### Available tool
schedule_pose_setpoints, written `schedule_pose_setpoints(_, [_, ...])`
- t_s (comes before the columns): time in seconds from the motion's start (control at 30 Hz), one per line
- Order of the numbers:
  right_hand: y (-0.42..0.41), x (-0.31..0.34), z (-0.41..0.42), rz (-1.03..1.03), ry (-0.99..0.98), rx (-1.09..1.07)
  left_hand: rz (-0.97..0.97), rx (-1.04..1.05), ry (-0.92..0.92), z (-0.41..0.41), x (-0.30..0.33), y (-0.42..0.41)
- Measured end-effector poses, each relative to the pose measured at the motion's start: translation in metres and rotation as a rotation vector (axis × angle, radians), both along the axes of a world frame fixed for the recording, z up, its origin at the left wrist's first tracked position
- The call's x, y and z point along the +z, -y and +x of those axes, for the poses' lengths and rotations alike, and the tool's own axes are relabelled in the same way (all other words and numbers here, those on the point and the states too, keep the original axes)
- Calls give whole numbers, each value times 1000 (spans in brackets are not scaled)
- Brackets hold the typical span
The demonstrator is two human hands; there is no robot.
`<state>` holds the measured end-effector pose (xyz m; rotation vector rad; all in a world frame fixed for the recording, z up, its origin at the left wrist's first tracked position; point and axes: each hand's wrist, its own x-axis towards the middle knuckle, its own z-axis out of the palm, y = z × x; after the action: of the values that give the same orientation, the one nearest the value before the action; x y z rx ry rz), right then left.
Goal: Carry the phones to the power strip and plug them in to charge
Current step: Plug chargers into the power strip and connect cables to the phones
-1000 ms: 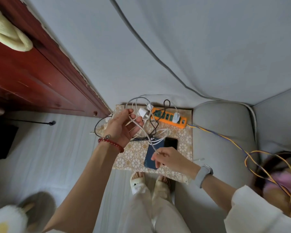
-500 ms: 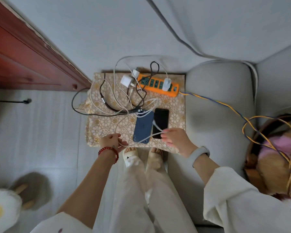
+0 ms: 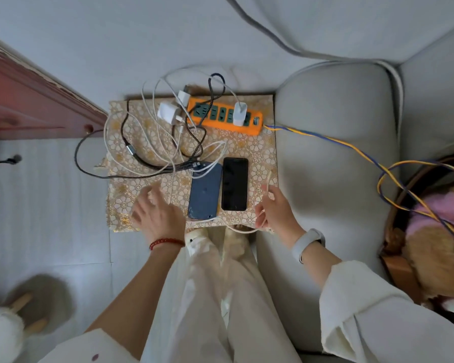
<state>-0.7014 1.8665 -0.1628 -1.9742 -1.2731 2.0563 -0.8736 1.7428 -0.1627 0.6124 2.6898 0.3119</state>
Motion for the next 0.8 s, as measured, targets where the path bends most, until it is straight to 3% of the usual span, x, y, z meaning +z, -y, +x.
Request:
schedule_pose_setpoints(0.03, [0,-2,3,-8,14,6,124,-161,-57,8,1,-9])
schedule_pose_setpoints(0.1, [0,-8,7,36,77,49,276,-407,64,25,-2,-32])
schedule_pose_setpoints(0.17, [1,-14,11,111,108,81,178,-423,366,40,-13,-55])
schedule_pose_setpoints(0.23, [2,-20,13,193,113,69,11,-322,514,52,-33,-74])
schedule_pose_setpoints(0.3, [2,-26,17,235,127,89,-44,-300,483,61,-48,-85])
schedule_pose_setpoints(0.5, [4,-42,37,193,110,73,-195,-453,158,87,-79,-101])
schedule_pose_setpoints(0.8, [9,-44,43,211,134,26,-169,-649,123,79,-85,-93])
